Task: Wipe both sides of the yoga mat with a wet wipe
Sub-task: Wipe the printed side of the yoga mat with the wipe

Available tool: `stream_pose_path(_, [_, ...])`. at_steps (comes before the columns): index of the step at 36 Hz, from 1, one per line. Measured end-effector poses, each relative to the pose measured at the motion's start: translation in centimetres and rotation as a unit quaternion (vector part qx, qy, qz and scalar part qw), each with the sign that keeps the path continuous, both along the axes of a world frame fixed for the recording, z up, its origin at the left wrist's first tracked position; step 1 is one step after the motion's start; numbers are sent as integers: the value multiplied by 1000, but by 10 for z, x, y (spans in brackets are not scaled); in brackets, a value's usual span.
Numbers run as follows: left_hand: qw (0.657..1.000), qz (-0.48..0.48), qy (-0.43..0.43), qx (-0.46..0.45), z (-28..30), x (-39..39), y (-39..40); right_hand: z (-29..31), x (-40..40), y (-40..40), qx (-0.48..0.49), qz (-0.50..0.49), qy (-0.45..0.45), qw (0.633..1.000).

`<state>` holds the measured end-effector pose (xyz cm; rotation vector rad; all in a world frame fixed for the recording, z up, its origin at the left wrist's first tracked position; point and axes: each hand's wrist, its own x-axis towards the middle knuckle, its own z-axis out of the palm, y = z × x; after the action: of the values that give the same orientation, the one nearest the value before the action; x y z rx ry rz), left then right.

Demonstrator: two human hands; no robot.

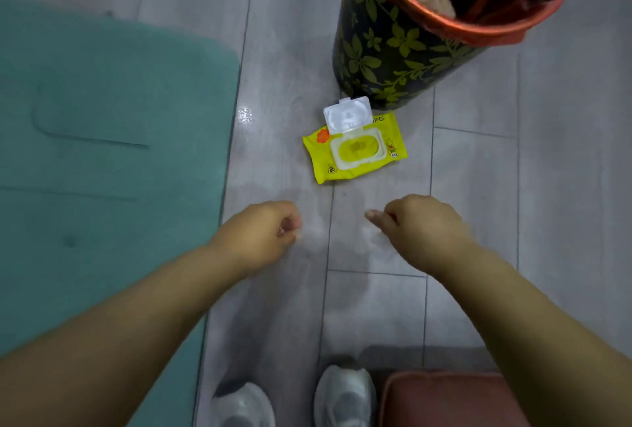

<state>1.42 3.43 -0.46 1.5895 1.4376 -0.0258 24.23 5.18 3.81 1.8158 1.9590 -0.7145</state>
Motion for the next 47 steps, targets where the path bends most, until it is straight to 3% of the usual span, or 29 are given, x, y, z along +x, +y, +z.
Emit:
stream_pose_path(11, [992,24,80,-92,185,-49,-85,167,-25,-29,45,-33,61,997])
stream_pose_path(16, [981,130,52,-133,262,-67,-138,242,-51,-33,-31,-11,14,999])
stream_pose_path(21, [958,242,44,-149,324,-85,-195,292,-83,-42,-77,1,34,996])
stream_pose_path(27, [910,386,27,-151,382,-99,-268,336,-132,-74,-78,125,76,986])
stream_pose_path(33, [864,479,-3,-157,406,-108,-347,348,-190,-131,-96,228,94,964])
stream_pose_path(37, [856,488,-1,-172,399,-114,-405,348,-229,-180,-73,271,91,955])
stream_pose_path(41, [852,494,1,-172,396,-120,-464,356,-263,-237,-138,253,53,956])
stream_pose_path(47, [824,536,-4,-184,407,-133,-564,377,-306,-330,-166,334,43,927])
